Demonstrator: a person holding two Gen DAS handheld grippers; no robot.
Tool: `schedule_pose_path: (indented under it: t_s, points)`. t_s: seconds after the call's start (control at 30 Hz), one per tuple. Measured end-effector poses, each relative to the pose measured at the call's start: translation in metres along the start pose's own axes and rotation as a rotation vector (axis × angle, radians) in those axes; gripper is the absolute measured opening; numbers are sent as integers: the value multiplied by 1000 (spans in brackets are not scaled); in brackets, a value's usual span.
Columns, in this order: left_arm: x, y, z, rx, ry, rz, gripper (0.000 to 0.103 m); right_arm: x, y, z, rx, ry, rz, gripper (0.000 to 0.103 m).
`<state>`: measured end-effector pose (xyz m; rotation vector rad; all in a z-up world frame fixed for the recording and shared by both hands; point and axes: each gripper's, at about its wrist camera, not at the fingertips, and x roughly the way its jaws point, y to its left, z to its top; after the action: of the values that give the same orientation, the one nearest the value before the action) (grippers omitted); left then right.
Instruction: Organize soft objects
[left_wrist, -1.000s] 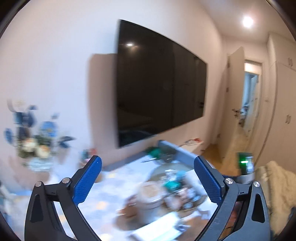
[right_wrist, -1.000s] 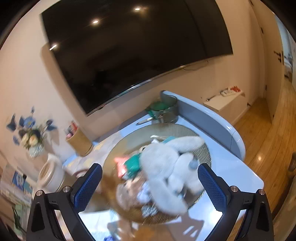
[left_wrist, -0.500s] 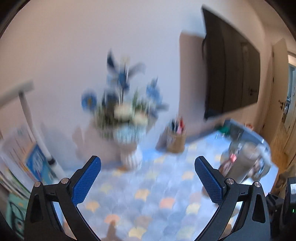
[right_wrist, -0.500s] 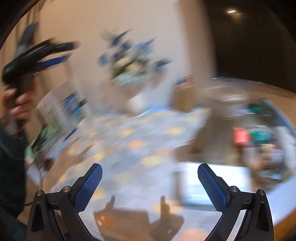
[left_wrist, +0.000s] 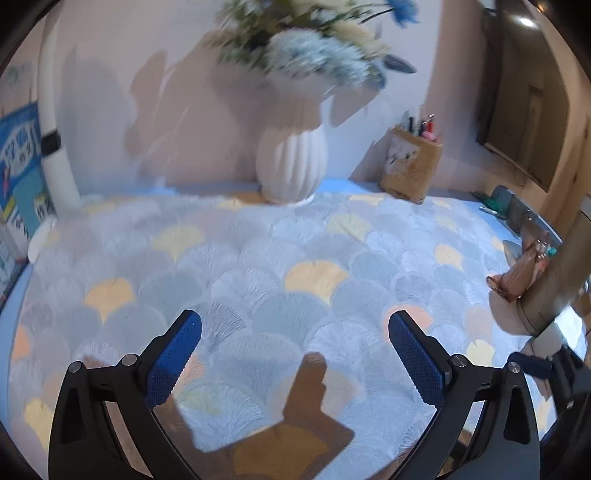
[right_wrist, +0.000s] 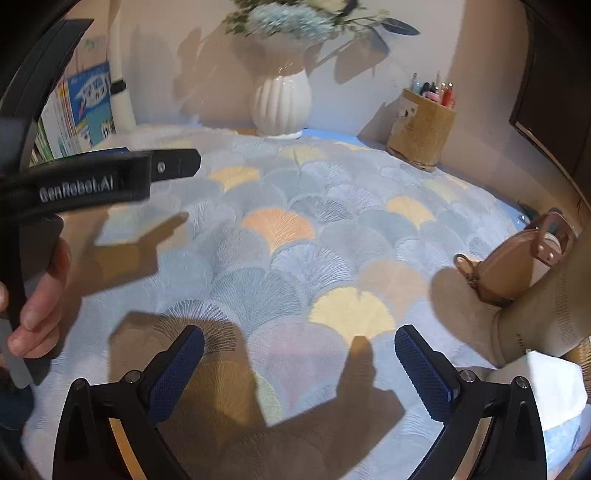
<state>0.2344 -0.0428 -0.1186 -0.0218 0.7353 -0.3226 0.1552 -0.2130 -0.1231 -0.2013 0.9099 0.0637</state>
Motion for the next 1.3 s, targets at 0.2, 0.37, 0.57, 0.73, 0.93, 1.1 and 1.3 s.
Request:
schedule_pose_path:
  t_s: [0.2, 0.37, 0.57, 0.73, 0.93, 1.1, 1.3]
  points:
    - [16, 15, 1, -79, 67, -59, 101, 4, -4, 2, 11, 1, -28, 103]
    - [20, 13, 0, -75, 86, -64, 102, 11, -34, 2, 178, 21, 25, 103]
    - [22, 10, -1, -60, 98, -48, 102, 12, -43, 0, 241, 22, 32, 103]
    - [18, 13, -1, -64, 70, -33, 102, 13, -51, -3, 292, 26, 46, 103]
    - [15, 12, 0, -61, 52, -32, 100, 10, -42, -2, 249, 16, 13, 103]
    - [13, 4, -1, -18, 38, -23, 99, 12, -48, -3, 277, 21, 25, 103]
    - [14, -10, -4, 44, 29, 94, 82, 2, -46, -5, 272, -25, -27, 103]
